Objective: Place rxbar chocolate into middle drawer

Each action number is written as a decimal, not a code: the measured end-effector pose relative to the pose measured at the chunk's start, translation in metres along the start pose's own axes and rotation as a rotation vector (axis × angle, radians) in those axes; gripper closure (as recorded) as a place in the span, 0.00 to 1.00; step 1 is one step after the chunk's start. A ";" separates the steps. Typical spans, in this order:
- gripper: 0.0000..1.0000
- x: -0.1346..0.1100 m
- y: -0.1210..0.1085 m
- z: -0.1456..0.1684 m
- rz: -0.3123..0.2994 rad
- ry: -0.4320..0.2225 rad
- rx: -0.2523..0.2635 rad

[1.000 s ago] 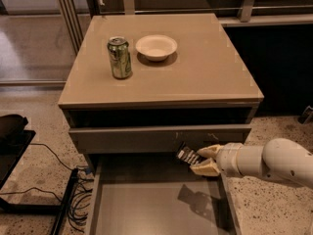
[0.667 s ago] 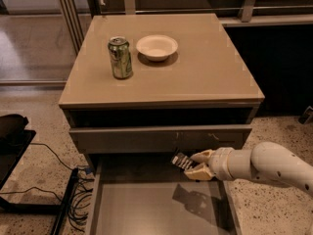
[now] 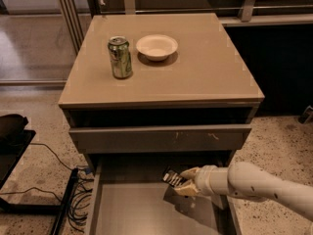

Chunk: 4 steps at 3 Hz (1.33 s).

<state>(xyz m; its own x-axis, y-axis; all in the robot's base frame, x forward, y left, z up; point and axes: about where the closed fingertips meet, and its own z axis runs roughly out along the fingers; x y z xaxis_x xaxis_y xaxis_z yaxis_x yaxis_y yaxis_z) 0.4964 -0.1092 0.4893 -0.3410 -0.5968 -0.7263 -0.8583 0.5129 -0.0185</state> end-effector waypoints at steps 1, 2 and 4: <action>1.00 0.029 0.009 0.035 0.011 0.012 0.020; 1.00 0.053 0.007 0.063 0.017 0.015 0.050; 0.82 0.075 0.003 0.086 0.025 0.022 0.066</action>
Offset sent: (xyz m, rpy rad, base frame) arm 0.0057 0.0105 -0.1267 -0.0377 -0.0292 -0.0869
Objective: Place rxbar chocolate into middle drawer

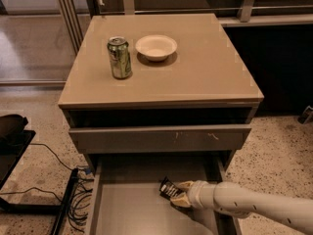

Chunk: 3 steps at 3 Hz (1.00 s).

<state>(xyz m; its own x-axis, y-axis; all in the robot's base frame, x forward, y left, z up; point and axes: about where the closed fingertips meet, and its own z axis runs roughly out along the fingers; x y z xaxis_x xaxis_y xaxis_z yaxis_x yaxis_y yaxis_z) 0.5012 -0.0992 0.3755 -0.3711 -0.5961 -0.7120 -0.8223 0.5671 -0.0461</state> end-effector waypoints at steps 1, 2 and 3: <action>0.59 0.000 0.000 0.000 0.000 0.000 0.000; 0.36 0.000 0.000 0.000 0.000 0.000 0.000; 0.12 0.000 0.000 0.000 0.000 0.000 0.000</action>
Offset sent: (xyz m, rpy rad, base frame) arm 0.0000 0.0000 0.0000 0.0000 0.0000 0.0000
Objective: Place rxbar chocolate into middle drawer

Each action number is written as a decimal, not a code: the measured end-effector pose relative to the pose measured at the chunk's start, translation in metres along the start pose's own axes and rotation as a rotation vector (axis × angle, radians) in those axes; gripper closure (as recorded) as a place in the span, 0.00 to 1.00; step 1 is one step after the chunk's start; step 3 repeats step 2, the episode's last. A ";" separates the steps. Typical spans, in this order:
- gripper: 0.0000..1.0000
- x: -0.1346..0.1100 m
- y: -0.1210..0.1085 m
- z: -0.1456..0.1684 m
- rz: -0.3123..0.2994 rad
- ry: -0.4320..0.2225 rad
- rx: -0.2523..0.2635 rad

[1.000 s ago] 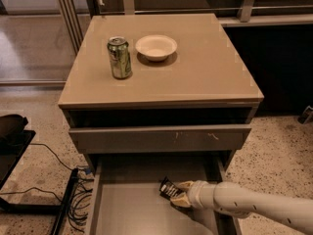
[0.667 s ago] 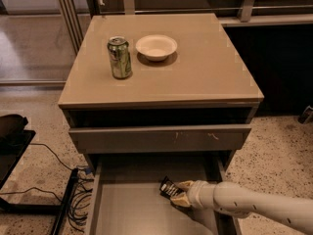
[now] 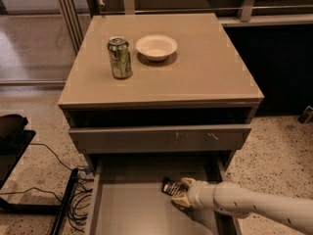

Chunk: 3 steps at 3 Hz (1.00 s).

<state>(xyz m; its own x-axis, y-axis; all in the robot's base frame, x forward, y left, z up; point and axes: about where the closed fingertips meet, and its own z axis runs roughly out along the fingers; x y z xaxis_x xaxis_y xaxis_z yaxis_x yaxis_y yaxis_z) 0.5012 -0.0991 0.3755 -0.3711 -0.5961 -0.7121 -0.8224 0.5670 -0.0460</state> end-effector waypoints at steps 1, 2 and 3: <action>0.00 0.000 0.000 0.000 0.000 0.000 0.000; 0.00 0.000 0.000 0.000 0.000 0.000 0.000; 0.00 0.000 0.000 0.000 0.000 0.000 0.000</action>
Offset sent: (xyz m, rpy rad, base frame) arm 0.0000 0.0000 0.0000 0.0000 0.0000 0.0000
